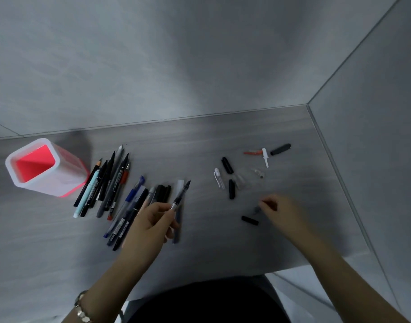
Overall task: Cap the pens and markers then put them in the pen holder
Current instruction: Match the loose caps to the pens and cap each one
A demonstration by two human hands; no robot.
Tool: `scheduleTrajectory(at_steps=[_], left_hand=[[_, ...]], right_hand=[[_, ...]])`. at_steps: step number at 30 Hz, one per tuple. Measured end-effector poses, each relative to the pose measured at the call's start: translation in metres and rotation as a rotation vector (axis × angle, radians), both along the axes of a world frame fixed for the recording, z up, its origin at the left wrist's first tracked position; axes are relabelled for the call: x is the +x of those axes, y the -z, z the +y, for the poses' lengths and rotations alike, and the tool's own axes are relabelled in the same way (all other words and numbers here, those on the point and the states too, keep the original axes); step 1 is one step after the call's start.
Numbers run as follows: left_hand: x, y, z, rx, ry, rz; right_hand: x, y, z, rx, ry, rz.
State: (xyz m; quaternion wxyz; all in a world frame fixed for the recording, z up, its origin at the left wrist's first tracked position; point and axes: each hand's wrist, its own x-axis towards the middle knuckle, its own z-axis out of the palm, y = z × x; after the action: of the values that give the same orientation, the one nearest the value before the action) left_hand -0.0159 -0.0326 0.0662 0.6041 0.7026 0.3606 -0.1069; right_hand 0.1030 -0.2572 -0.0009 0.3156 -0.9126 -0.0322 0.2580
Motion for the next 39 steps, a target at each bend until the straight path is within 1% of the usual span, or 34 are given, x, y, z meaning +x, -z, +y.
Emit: scheduleTrajectory(at_steps=[6,10,14,21,25,30,39], left_hand=[[-0.004,0.001,-0.002,0.005,0.013,-0.005],[0.0,0.0,-0.004,-0.018,0.026,-0.016],[0.008,0.0,-0.006,-0.011,0.056,-0.035],[0.023,-0.003,-0.012,0.035,0.1,-0.075],[0.031,-0.005,-0.017,0.033,0.082,-0.076],[0.038,-0.003,-0.02,0.046,0.078,-0.069],[0.034,-0.001,-0.01,0.077,0.057,-0.05]], right_hand=[[-0.004,0.013,-0.005,0.036,0.103,0.03],[0.001,0.016,-0.005,0.033,0.097,-0.015],[0.013,0.02,-0.005,0.021,0.078,-0.007],[0.059,0.005,0.002,0.019,0.084,-0.13],[0.085,0.002,0.002,-0.03,0.128,-0.202],[0.104,0.009,0.014,-0.083,0.171,-0.218],[0.105,0.023,0.021,-0.104,0.137,-0.222]])
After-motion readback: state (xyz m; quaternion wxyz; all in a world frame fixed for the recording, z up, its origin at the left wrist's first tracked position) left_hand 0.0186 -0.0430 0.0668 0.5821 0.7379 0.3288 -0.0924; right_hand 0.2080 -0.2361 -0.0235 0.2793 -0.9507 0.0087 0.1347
